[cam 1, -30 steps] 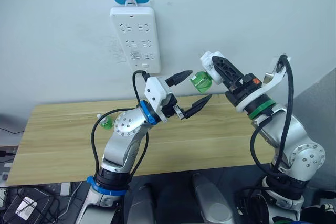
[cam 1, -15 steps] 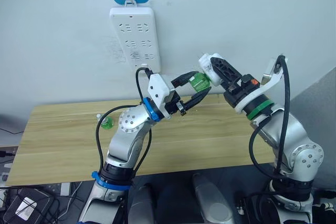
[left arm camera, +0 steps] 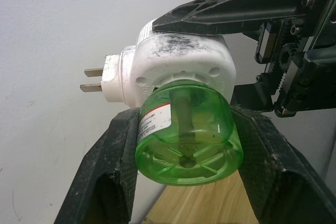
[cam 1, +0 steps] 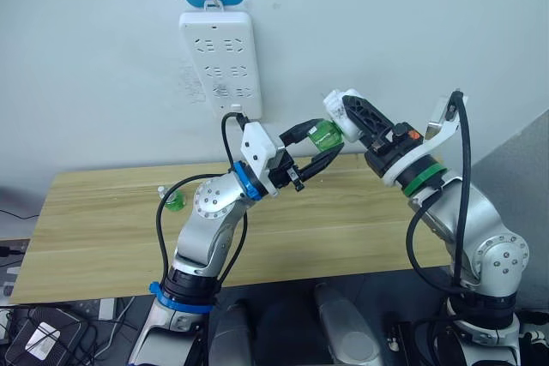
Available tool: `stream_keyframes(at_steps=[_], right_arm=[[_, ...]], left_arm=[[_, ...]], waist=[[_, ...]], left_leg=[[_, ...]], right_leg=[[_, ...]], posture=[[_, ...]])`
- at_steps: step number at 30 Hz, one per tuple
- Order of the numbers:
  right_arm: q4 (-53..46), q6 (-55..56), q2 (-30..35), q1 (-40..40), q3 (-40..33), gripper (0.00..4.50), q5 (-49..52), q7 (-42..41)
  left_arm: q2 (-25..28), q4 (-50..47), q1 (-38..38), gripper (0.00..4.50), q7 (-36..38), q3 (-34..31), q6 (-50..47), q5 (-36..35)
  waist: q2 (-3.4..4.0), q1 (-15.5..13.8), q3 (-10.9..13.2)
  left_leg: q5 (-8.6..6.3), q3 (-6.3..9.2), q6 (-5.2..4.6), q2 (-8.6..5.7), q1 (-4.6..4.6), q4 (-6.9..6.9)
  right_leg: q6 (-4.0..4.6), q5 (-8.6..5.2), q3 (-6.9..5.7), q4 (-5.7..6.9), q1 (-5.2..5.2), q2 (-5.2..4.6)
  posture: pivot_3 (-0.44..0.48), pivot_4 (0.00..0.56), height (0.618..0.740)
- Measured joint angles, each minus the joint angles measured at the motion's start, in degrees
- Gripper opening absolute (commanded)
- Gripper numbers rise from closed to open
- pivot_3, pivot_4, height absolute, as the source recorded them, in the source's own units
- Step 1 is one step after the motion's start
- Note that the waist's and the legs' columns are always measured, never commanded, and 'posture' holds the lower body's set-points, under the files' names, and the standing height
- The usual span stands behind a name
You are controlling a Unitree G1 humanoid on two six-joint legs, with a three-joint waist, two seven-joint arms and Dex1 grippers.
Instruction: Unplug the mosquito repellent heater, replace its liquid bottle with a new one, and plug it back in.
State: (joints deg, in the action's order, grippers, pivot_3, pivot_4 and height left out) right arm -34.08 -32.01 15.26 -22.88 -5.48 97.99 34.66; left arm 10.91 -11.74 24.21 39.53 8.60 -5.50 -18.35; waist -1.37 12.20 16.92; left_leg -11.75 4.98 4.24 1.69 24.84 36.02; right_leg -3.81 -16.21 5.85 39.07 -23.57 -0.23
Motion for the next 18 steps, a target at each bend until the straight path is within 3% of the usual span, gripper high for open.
stream_keyframes(at_steps=[3, 18], right_arm=[[-0.01, 0.58, 0.3, 0.0, -0.02, 2.93, 0.12, -0.64], [-2.06, 2.32, 1.54, 1.08, 0.29, 2.93, 3.35, -1.01]], left_arm=[[0.19, 0.04, -0.56, 4.08, -0.08, -0.03, 1.46, 0.59], [-2.2, 0.5, -1.54, 4.1, -0.29, 1.1, 4.98, 1.45]], waist=[[0.0, -0.08, 0.0], [0.02, -0.18, -0.03]], left_leg=[[0.0, 0.0, 0.0, 0.0, 0.0, 0.01], [0.0, 0.0, 0.0, 0.0, 0.0, 0.04]], right_leg=[[0.0, 0.0, 0.0, 0.0, 0.01, 0.0], [0.0, 0.01, 0.0, 0.02, 0.03, 0.0]], posture=[[-0.295, 0.248, 0.74], [-0.3, 0.247, 0.74]])
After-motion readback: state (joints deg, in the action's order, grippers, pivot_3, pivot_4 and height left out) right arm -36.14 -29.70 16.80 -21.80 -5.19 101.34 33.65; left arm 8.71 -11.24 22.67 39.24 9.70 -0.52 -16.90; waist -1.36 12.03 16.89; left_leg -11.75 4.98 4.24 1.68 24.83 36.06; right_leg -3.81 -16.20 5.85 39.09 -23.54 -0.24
